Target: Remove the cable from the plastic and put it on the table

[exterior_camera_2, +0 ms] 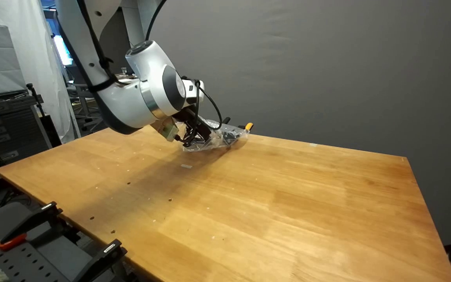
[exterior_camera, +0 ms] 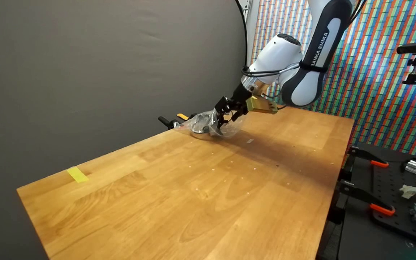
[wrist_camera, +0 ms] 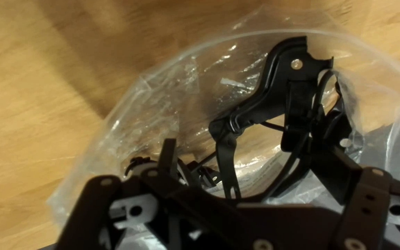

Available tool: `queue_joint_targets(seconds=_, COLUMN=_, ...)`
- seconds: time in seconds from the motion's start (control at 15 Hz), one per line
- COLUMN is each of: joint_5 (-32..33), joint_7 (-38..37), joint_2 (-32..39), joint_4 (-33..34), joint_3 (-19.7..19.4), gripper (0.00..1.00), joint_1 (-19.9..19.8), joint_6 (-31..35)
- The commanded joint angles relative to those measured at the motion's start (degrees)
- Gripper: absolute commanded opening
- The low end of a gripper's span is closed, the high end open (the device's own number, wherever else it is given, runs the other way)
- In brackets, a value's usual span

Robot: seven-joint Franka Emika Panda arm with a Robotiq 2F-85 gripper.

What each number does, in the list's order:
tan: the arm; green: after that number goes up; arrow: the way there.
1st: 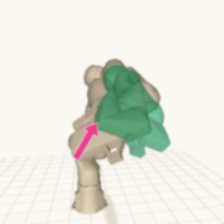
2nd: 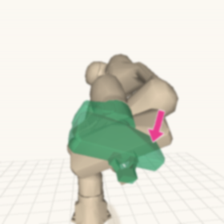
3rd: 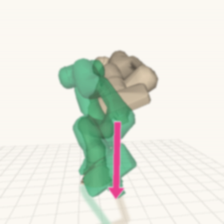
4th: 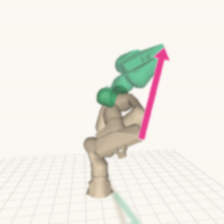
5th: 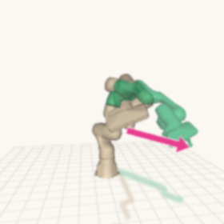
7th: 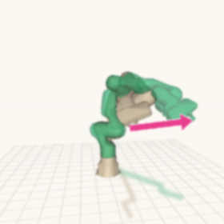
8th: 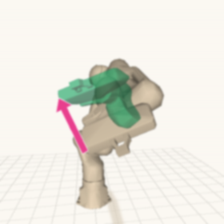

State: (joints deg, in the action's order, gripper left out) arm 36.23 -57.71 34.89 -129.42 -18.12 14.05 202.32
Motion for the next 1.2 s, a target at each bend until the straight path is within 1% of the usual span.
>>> queue_joint_targets(seconds=0.0, joint_5=-2.0, joint_7=-0.2, joint_2=0.8, joint_4=0.8, joint_3=-0.9, gripper=0.77, joint_1=0.6, joint_6=2.3)
queue_joint_targets(seconds=0.47, joint_5=-3.8, joint_7=-0.3, joint_2=1.4, joint_4=1.6, joint_3=-0.6, gripper=0.22, joint_1=0.5, joint_6=3.8)
queue_joint_targets(seconds=0.6, joint_5=-4.3, joint_7=-0.1, joint_2=1.8, joint_4=1.8, joint_3=-0.8, gripper=0.08, joint_1=0.5, joint_6=4.2)
queue_joint_targets(seconds=0.67, joint_5=-4.8, joint_7=0.0, joint_2=2.1, joint_4=2.0, joint_3=-1.0, gripper=0.03, joint_1=0.7, joint_6=4.5)
queue_joint_targets(seconds=0.8, joint_5=-6.4, joint_7=0.5, joint_2=2.8, joint_4=2.3, joint_3=-1.7, gripper=0.00, joint_1=1.2, joint_6=5.0)
queue_joint_targets(seconds=0.87, joint_5=-7.2, joint_7=0.8, joint_2=3.2, joint_4=2.4, joint_3=-2.1, gripper=0.04, joint_1=1.5, joint_6=5.4)
queue_joint_targets(seconds=0.93, joint_5=-7.6, joint_7=0.8, joint_2=3.5, joint_4=2.5, joint_3=-2.1, gripper=0.04, joint_1=1.3, joint_6=5.6)
queue_joint_targets(seconds=1.13, joint_5=-8.7, joint_7=1.2, joint_2=3.3, joint_4=1.6, joint_3=-2.4, gripper=0.02, joint_1=1.7, joint_6=5.9)
